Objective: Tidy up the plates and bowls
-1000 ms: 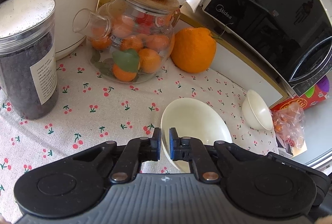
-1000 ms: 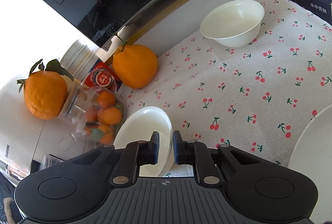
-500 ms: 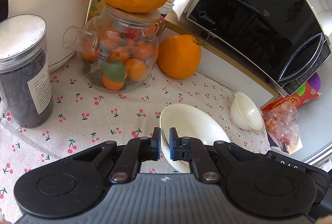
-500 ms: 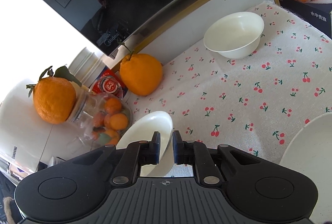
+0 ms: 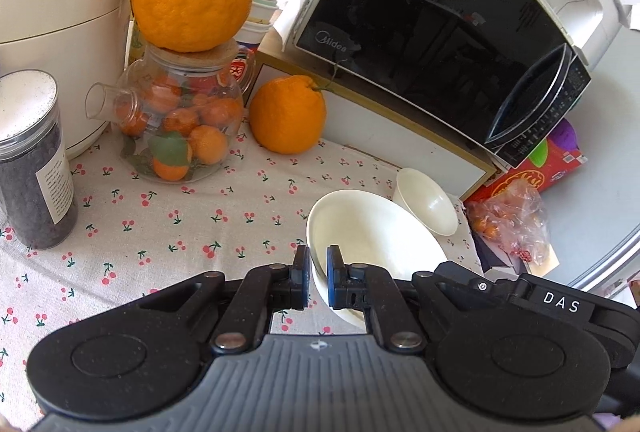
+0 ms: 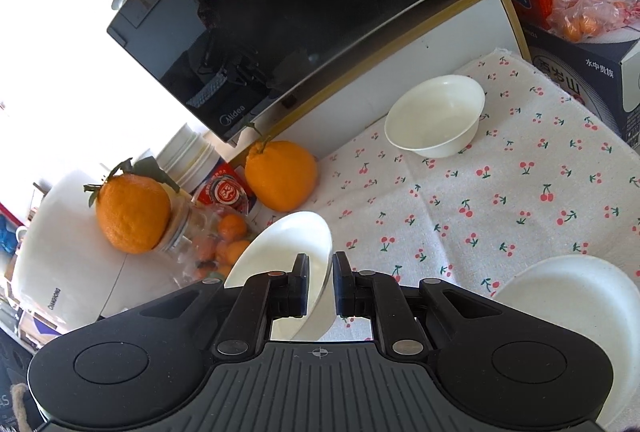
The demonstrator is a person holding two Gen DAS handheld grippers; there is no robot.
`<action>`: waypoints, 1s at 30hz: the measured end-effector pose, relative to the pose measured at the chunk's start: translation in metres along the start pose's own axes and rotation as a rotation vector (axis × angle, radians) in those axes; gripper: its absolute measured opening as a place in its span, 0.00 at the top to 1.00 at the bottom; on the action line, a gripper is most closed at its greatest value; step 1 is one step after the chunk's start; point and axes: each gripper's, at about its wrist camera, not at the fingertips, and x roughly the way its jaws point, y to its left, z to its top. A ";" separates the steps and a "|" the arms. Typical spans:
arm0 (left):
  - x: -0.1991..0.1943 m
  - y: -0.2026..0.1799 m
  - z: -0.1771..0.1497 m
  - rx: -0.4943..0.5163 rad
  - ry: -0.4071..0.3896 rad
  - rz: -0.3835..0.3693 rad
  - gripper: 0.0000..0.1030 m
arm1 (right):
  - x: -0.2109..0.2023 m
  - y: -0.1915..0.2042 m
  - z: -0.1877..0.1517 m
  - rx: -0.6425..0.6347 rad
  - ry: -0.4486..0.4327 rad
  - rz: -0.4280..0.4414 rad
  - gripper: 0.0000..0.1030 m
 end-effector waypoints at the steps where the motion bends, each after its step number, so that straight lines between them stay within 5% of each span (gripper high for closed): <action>1: -0.002 -0.003 -0.001 0.006 -0.001 -0.005 0.93 | -0.004 -0.001 0.001 -0.004 -0.004 -0.002 0.88; 30: -0.001 -0.095 -0.064 0.221 0.165 -0.122 0.92 | -0.112 -0.068 0.013 -0.005 -0.004 -0.187 0.87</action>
